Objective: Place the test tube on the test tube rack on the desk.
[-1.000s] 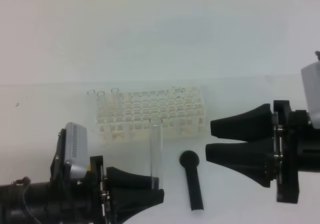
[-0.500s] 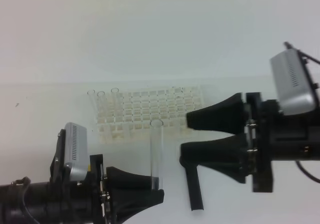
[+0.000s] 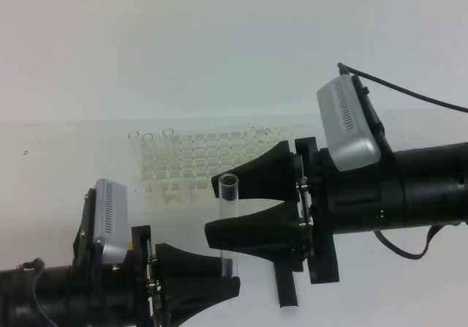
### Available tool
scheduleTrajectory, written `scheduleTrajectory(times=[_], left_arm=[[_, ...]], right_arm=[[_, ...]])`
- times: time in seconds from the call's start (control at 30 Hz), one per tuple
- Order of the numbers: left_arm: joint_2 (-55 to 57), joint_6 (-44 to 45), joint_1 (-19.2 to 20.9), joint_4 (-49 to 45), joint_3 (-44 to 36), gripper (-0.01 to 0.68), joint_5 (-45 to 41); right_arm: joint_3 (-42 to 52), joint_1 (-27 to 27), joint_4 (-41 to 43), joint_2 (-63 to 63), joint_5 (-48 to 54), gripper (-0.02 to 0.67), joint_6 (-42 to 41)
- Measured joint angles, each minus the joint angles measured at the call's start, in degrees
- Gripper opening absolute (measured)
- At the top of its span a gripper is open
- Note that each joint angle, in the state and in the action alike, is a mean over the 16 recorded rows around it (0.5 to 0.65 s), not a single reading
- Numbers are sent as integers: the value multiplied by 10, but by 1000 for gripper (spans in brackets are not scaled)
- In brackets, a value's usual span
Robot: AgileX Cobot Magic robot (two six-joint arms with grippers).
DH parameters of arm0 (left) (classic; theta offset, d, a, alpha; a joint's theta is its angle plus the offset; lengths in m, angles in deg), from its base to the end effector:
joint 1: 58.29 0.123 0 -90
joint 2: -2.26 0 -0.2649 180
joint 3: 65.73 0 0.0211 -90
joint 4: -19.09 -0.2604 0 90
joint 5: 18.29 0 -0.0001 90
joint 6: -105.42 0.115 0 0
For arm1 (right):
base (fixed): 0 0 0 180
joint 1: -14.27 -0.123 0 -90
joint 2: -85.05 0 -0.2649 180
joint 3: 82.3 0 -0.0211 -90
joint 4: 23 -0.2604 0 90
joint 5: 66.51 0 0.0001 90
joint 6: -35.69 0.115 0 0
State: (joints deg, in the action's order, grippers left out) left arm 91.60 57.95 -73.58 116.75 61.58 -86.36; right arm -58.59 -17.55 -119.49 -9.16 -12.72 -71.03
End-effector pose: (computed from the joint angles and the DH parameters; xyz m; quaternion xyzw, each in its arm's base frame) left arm 0.1760 -0.1578 0.1705 0.4853 0.6113 -0.4591 0.4244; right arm 0.2269 0.2494 0.2614 -0.4810 0.6055 0.4726 0.4226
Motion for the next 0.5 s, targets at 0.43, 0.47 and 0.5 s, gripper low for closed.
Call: scheduleTrajectory(times=[0.43,0.47,0.5], left_arm=[[0,0,0,0,0,113,0],[0,0,0,0,0,113,0],[0,0,0,4,0,113,-5]], right_arm=[[-24,-4,0,-21,-4,422,-7],[-25,-4,0,-21,-5,418,-9],[-26,-4,0,-22,-5,415,-11]])
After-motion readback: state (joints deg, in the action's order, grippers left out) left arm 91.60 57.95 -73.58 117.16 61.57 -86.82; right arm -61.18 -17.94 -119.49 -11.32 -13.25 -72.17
